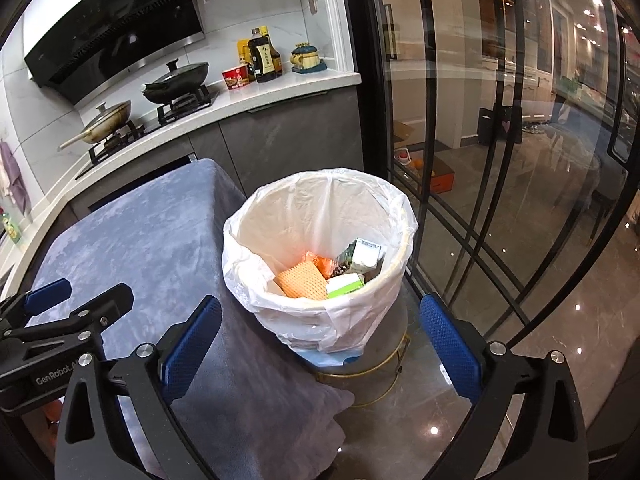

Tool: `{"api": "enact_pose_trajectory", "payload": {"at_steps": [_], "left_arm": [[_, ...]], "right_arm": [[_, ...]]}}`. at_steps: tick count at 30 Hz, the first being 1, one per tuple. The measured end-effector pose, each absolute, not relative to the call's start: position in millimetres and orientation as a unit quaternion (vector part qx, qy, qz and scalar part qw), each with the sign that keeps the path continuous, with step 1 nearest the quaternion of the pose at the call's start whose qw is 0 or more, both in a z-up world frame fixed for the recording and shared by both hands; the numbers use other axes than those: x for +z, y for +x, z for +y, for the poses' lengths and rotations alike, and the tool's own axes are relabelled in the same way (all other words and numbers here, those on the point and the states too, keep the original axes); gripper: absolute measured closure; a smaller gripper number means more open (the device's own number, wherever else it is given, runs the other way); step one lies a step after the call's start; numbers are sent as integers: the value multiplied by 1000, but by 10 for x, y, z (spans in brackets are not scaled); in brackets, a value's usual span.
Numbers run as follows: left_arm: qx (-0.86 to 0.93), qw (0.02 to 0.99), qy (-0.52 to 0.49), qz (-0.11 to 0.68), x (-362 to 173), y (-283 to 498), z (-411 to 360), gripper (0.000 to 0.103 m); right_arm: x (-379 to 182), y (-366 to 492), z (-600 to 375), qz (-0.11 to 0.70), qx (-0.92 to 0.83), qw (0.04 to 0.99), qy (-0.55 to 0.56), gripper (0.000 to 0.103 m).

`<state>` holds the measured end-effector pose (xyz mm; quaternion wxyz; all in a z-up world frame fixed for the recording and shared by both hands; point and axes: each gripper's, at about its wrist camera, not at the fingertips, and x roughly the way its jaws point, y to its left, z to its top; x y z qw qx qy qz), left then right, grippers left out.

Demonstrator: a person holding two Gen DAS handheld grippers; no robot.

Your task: Collect trash

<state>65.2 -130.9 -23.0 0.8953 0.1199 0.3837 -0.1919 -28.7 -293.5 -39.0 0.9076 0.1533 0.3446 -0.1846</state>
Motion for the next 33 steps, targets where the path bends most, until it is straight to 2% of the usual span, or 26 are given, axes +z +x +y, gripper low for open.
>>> {"api": "enact_pose_trajectory", "payload": {"at_steps": [33], "left_arm": [[-178, 896, 131, 385, -322, 540, -1355, 10]], "right_arm": [[-470, -372, -3002, 348, -193, 905, 152, 7]]}}
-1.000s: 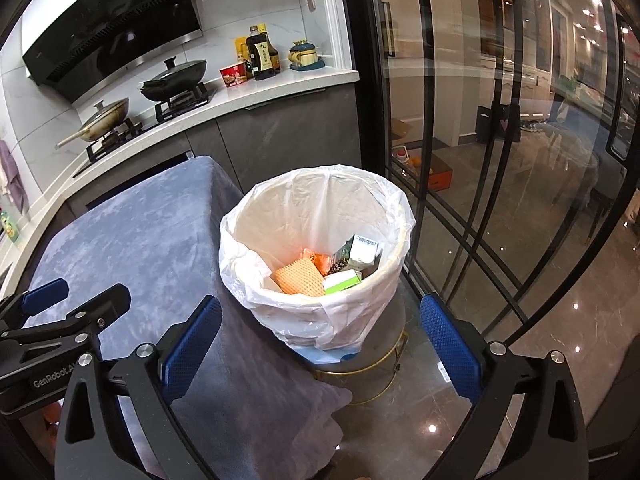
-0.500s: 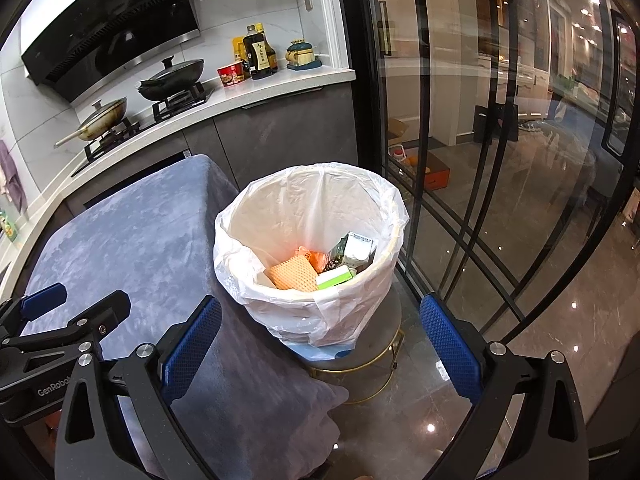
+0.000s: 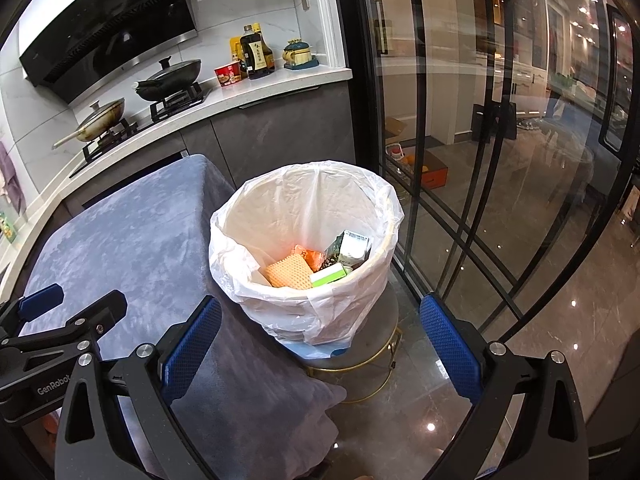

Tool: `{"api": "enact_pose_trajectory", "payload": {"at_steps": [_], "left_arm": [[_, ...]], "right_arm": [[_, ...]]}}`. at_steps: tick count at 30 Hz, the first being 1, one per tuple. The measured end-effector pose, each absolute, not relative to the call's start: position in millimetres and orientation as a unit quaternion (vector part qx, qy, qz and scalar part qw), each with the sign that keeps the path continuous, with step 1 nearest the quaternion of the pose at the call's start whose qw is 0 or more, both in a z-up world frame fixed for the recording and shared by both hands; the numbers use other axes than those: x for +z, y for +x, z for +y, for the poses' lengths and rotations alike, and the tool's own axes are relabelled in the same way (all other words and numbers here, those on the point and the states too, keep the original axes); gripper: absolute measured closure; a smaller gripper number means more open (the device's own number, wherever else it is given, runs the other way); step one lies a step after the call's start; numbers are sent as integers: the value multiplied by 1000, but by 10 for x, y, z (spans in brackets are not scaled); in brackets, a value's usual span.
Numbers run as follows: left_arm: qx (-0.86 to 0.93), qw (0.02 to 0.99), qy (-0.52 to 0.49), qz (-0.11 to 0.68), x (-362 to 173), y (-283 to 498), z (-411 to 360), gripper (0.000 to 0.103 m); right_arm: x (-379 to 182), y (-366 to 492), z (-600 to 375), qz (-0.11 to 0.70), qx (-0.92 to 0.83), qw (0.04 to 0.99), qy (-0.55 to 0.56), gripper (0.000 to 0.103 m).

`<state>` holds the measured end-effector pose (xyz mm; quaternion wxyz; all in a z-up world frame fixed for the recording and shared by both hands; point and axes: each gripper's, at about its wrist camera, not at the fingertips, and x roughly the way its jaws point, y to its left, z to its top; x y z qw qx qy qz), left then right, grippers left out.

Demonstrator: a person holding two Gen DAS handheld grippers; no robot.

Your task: Collect trash

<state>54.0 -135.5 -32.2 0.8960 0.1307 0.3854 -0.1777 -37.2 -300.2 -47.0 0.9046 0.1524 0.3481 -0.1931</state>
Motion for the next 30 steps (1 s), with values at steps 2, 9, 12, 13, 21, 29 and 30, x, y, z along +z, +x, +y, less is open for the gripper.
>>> {"api": "enact_pose_trajectory", "payload": {"at_steps": [2, 9, 12, 13, 21, 29, 30], "left_arm": [[-178, 896, 131, 386, -320, 540, -1362, 10], [-171, 896, 131, 389, -336, 551, -1365, 10], [-171, 896, 133, 388, -339, 549, -1368, 10], [-172, 895, 133, 389, -342, 546, -1373, 10], [-175, 895, 136, 388, -339, 541, -1380, 10], [-173, 894, 137, 389, -343, 547, -1371, 10], [-172, 895, 137, 389, -344, 549, -1369, 10]], "right_arm": [[-481, -375, -3000, 349, -194, 904, 152, 7], [-487, -387, -3032, 350, -194, 903, 152, 7], [-489, -388, -3032, 350, -194, 903, 153, 7], [-487, -387, -3032, 351, -194, 903, 153, 7], [-510, -388, -3034, 354, -194, 902, 152, 7], [-545, -366, -3023, 357, -189, 903, 150, 7], [-552, -360, -3018, 357, -189, 903, 149, 7]]}}
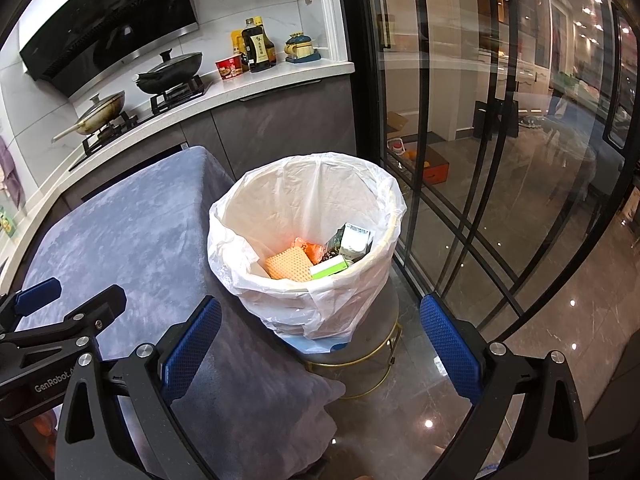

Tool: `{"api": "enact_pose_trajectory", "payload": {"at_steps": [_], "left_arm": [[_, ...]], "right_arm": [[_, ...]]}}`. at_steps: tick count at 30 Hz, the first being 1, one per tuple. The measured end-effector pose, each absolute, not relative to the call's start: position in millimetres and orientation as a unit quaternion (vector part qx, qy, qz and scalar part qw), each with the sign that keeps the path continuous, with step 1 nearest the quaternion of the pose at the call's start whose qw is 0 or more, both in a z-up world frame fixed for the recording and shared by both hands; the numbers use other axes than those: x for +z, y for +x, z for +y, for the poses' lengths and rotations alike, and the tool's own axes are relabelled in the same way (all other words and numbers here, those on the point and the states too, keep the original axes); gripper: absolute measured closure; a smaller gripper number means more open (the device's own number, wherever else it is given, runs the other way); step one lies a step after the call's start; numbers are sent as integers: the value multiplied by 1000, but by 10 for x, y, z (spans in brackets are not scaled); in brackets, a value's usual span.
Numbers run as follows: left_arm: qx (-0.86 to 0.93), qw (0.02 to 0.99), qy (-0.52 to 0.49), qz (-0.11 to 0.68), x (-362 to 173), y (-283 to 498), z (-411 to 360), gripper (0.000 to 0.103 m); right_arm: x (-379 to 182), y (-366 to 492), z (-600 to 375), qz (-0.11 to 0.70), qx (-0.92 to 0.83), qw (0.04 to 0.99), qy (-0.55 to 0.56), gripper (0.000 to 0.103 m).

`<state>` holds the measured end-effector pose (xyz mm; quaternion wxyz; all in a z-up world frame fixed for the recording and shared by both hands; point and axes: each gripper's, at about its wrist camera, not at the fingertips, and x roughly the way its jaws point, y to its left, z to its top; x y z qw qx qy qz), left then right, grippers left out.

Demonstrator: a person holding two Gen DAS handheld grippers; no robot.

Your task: Collect trash

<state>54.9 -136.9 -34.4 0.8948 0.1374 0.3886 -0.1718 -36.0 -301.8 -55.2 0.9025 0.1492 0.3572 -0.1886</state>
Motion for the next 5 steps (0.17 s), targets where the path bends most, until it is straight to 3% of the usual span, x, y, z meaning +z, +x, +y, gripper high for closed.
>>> {"api": "enact_pose_trajectory", "payload": {"at_steps": [5], "left_arm": [[-169, 895, 136, 389, -359, 562, -1353, 10]], "right_arm": [[-551, -349, -3022, 358, -187, 903, 149, 7]]}}
